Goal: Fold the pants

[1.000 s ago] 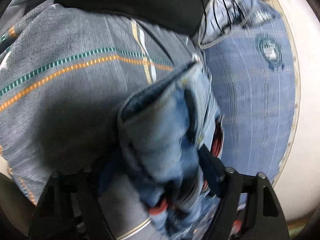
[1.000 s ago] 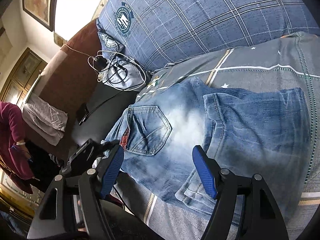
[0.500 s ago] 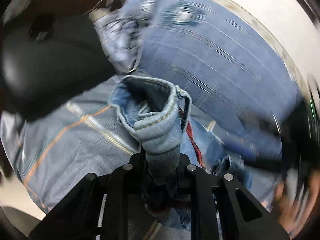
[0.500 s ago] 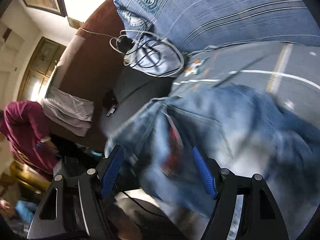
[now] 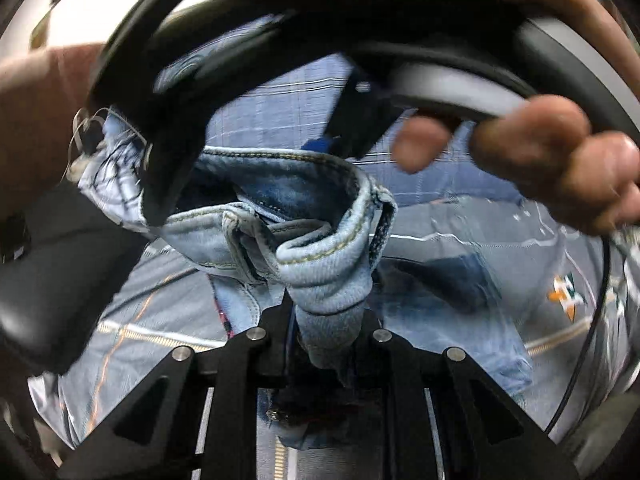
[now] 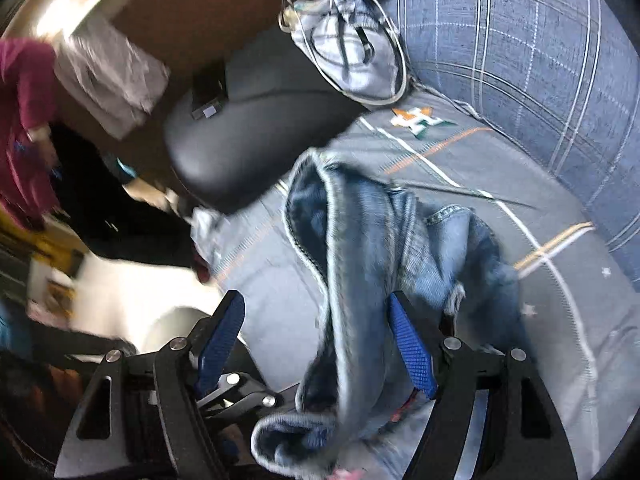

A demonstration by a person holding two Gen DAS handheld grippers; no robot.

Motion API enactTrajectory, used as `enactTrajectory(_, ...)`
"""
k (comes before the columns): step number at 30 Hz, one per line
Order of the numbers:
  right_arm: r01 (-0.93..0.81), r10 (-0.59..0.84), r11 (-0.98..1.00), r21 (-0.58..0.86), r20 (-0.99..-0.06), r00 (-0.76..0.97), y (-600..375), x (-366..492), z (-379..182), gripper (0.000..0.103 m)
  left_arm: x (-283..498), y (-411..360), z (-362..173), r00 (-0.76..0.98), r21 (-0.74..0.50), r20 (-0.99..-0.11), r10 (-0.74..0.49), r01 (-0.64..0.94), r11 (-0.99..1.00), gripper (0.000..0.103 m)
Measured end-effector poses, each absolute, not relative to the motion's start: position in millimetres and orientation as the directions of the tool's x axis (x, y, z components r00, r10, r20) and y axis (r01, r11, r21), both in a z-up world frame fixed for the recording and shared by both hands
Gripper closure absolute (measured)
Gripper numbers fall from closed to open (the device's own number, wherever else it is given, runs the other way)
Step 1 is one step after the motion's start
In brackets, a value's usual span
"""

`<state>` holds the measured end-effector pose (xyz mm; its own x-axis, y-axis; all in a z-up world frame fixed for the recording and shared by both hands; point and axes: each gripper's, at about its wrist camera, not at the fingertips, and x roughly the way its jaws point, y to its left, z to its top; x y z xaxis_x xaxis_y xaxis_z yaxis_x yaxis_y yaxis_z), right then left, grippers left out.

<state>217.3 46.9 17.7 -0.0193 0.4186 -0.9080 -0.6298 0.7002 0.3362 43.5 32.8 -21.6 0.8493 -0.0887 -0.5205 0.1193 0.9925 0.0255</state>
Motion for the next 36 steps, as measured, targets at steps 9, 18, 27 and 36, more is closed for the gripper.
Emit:
enactTrajectory(9, -0.514, 0.354, 0.823, 0.24, -0.926, 0.134, -22, 201, 12, 0.077, 23, 17, -15, 0.852, 0.071, -0.491, -0.182, 0.248, 0.966, 0.083)
enactTrajectory(18, -0.185, 0.675, 0.73, 0.658, -0.652, 0.344, -170, 141, -3, 0.078, 29, -12, -12, 0.723, -0.087, -0.532, -0.44, 0.471, 0.878, 0.079)
enactTrajectory(27, 0.12, 0.582, 0.755, 0.644, -0.744, 0.328, -253, 116, -88, 0.063, 59, -64, -61, 0.573, -0.16, -0.687, -0.446, 0.48, 0.863, 0.062)
enactTrajectory(36, 0.005, 0.552, 0.768, 0.64, -0.667, 0.501, -269, 87, -30, 0.048, 36, -32, -17, 0.553, -0.321, -0.552, -0.624, 0.55, 0.771, 0.017)
